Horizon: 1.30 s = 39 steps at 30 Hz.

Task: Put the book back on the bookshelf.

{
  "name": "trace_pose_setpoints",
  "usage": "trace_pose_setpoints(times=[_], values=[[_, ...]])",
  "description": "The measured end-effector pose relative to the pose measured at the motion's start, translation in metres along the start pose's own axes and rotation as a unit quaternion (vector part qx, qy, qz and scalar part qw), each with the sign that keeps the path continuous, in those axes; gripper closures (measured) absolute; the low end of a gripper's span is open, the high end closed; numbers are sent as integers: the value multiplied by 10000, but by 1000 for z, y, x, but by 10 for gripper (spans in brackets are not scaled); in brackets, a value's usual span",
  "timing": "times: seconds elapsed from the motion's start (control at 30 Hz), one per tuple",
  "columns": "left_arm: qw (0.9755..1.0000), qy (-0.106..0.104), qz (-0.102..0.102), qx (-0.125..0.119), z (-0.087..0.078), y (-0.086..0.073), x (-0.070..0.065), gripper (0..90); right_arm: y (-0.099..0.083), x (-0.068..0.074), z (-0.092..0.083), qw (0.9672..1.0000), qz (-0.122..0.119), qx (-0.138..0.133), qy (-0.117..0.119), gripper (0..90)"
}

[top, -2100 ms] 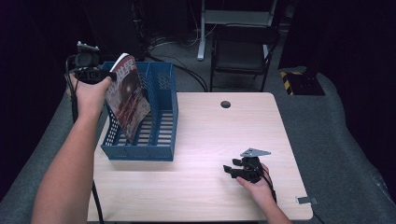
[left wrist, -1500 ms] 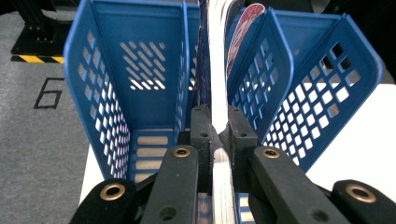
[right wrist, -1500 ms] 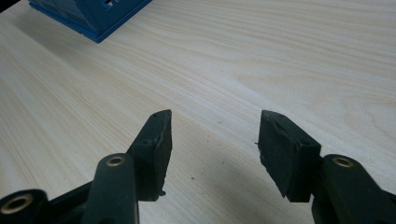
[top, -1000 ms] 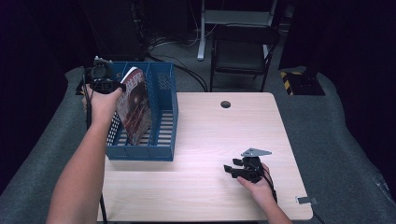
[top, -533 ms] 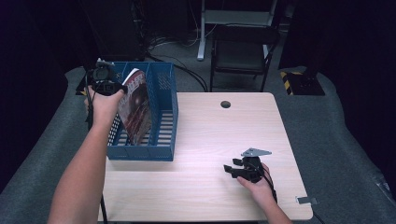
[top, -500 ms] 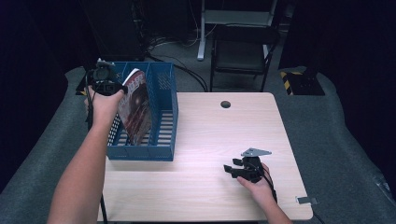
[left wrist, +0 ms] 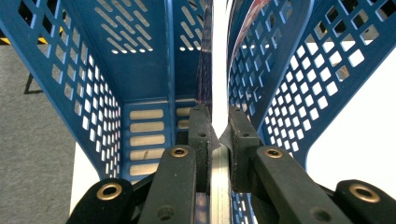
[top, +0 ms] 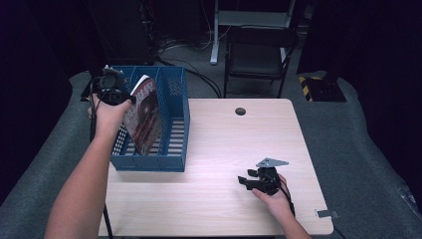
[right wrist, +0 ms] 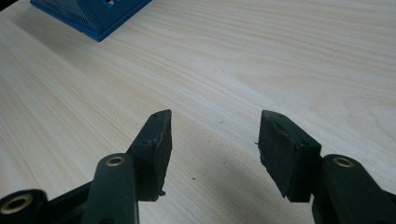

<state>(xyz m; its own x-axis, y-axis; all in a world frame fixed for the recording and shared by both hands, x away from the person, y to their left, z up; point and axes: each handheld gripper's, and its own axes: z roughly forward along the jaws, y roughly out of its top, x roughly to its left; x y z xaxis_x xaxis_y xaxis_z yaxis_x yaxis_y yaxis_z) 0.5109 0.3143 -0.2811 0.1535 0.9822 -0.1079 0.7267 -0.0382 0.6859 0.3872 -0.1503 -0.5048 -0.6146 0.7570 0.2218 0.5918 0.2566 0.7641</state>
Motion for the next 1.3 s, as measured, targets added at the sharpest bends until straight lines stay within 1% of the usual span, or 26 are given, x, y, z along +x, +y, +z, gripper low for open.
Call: trace_pose_setpoints(times=[0.1,0.13,0.2,0.27,0.3,0.33,0.37,0.4,0.43,0.47,0.5,0.63,0.67,0.7,0.73,0.77,0.8,0.83,0.97,1.0,1.07,1.1,1.2,1.3], values=[[10000,-77,-12,48,-1,0,-1,804,0,1,1,10000,2,-10,-28,443],[10000,-71,-44,29,-1,1,-2,804,0,1,0,10000,13,39,-10,443],[10000,-81,8,37,-2,2,-1,804,0,1,0,10000,23,43,-14,443],[10000,-79,-15,19,-4,4,-2,805,0,1,0,10000,30,48,-12,442],[10000,-81,18,34,-5,6,-2,805,0,1,0,10000,29,47,-13,443],[10000,-96,-6,15,-5,7,-2,805,0,1,1,10000,30,45,-12,442],[9999,-92,-10,43,-5,8,-2,806,0,1,1,10000,26,46,-6,443],[9999,-91,18,51,-5,9,-1,806,0,1,1,10000,29,49,0,442],[9999,-95,-46,37,-5,10,-2,806,0,1,1,10000,32,50,11,442],[10000,-89,0,39,-5,11,-2,808,0,2,1,10000,25,49,12,442],[10000,-92,-29,-5,-4,11,-2,808,0,2,1,10000,24,49,15,442],[9999,-99,-27,42,0,13,-3,808,0,1,1,10000,35,50,21,441],[9999,-92,-47,53,0,13,-4,808,0,1,1,10000,31,51,16,441],[10000,-82,-24,43,1,14,-4,808,0,1,1,10000,30,49,14,441],[9999,-64,-78,15,2,14,-5,808,0,1,1,10000,29,50,14,441],[9999,-69,-51,52,2,14,-5,808,0,1,1,10000,27,47,15,441],[10000,-67,-73,12,3,15,-5,808,0,1,1,10000,27,45,14,442],[10000,-50,-52,50,3,15,-4,810,0,1,1,10000,25,44,16,441],[9999,64,-116,8,4,16,-3,836,0,1,1,10000,29,37,19,441],[9998,68,-180,-4,4,16,-2,839,0,1,1,10000,12,40,9,441],[9998,94,-196,-39,4,15,-1,841,0,0,1,10000,-20,22,20,441],[9998,110,-174,-68,4,15,-1,841,0,0,1,10000,10,27,15,441],[9998,165,-121,-76,5,16,-2,843,0,-1,1,10000,-27,5,-2,441],[9997,177,-126,-88,6,17,-3,844,0,-1,1,10000,-4,25,15,441]])
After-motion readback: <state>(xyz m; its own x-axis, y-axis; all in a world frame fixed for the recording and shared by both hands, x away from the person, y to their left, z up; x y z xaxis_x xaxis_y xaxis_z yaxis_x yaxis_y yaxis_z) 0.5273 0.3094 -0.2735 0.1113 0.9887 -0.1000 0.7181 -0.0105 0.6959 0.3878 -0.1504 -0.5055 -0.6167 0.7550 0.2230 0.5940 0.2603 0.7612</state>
